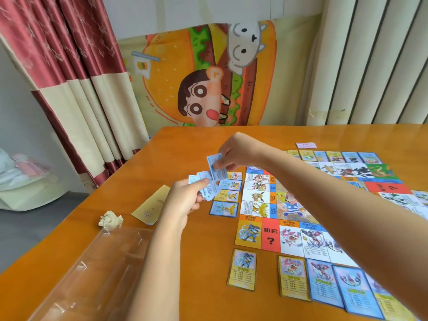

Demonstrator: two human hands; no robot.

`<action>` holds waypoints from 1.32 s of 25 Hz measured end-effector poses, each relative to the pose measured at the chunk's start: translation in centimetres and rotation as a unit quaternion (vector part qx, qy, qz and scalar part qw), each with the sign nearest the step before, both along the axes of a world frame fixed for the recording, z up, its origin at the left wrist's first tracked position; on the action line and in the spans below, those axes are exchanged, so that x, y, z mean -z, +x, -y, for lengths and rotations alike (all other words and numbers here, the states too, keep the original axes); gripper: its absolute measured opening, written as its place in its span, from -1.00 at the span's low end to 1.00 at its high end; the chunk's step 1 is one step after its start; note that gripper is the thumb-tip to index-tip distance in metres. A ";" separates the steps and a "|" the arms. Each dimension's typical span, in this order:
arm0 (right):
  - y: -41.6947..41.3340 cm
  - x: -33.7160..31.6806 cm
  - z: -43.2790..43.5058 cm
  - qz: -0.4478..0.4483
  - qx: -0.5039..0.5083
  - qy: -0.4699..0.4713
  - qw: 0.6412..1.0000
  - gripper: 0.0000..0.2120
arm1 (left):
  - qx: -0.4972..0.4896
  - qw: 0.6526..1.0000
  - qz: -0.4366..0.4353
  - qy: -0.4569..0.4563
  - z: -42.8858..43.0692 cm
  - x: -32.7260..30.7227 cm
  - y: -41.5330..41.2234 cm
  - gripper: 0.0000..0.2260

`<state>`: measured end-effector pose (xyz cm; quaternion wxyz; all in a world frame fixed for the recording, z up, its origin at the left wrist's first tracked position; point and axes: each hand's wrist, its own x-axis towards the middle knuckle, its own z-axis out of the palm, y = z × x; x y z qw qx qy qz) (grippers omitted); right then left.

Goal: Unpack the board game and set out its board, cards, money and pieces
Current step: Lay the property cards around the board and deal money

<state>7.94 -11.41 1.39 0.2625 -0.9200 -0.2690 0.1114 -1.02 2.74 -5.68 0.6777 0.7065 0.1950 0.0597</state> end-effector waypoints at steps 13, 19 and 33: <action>3.6 7.0 -6.1 -0.089 0.072 -0.065 0.991 -0.68 | -0.194 0.966 -0.031 -0.170 -0.9 3.3 1.6 -0.86; 3.9 8.9 -7.7 -0.086 0.127 -0.037 0.987 -0.79 | -0.198 0.970 -0.051 -0.134 -1.3 4.0 2.1 -0.87; 3.1 8.9 -8.3 0.012 0.106 -0.133 0.985 -0.71 | -0.200 0.978 -0.045 -0.040 -1.3 4.1 2.3 -0.75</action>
